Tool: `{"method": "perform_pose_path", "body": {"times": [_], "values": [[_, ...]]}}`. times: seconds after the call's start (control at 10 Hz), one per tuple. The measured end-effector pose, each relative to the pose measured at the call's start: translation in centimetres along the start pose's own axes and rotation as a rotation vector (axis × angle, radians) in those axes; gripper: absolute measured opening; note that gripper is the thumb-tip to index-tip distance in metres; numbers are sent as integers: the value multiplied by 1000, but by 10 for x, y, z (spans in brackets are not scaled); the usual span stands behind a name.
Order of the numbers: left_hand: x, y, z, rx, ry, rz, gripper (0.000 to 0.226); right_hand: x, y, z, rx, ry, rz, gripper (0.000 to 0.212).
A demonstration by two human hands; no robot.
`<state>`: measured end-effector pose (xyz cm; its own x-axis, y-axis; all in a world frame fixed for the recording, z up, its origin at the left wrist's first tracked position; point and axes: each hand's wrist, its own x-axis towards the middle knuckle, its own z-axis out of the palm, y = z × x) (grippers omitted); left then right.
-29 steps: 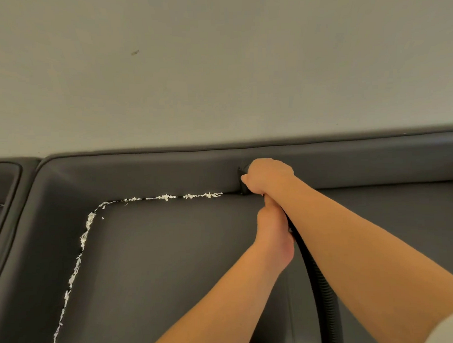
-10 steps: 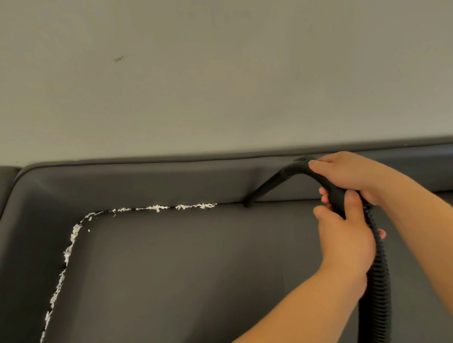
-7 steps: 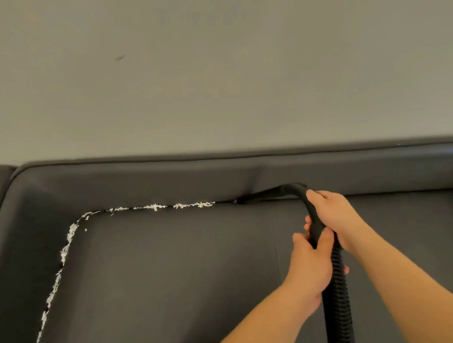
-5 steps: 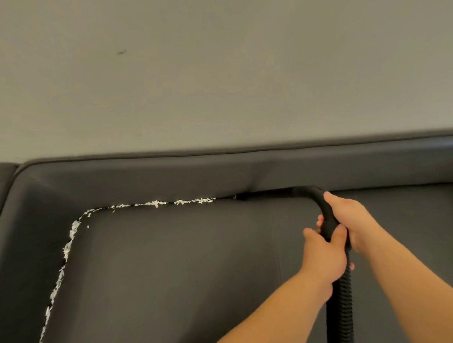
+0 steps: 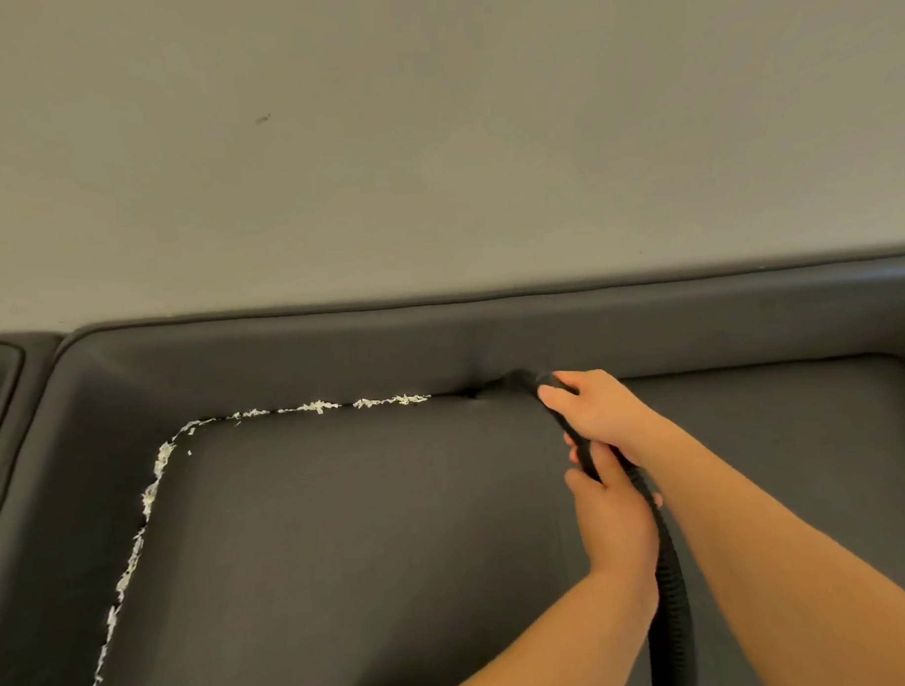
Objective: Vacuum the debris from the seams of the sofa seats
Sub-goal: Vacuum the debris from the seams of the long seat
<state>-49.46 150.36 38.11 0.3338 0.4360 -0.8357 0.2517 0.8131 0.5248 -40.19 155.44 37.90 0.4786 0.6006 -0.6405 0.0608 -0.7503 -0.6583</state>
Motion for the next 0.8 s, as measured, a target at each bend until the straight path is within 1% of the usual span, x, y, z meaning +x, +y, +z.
{"method": "perform_pose_path", "body": {"times": [0.1, 0.2, 0.3, 0.4, 0.5, 0.7, 0.8], "values": [[-10, 9, -9, -251, 45, 17, 61, 0, -38, 17, -464, -157, -159, 34], [-20, 23, -14, -360, 65, 74, 83, -5, -63, 22, -650, -157, -225, 33], [-29, 41, -12, -289, 48, 121, 92, -10, -78, 10, -585, -84, -222, 30], [-37, 55, -11, -215, -3, 104, 56, -17, -87, 1, -344, -78, -165, 27], [-37, 60, -21, -190, -26, 97, 42, -22, -94, 7, -258, -68, -150, 27], [-19, 65, -45, -169, 27, 92, 42, -7, -91, 31, -107, -66, -116, 26], [-8, 69, -56, -156, 41, 72, 45, 8, -88, 45, -166, -32, -114, 27]]}}
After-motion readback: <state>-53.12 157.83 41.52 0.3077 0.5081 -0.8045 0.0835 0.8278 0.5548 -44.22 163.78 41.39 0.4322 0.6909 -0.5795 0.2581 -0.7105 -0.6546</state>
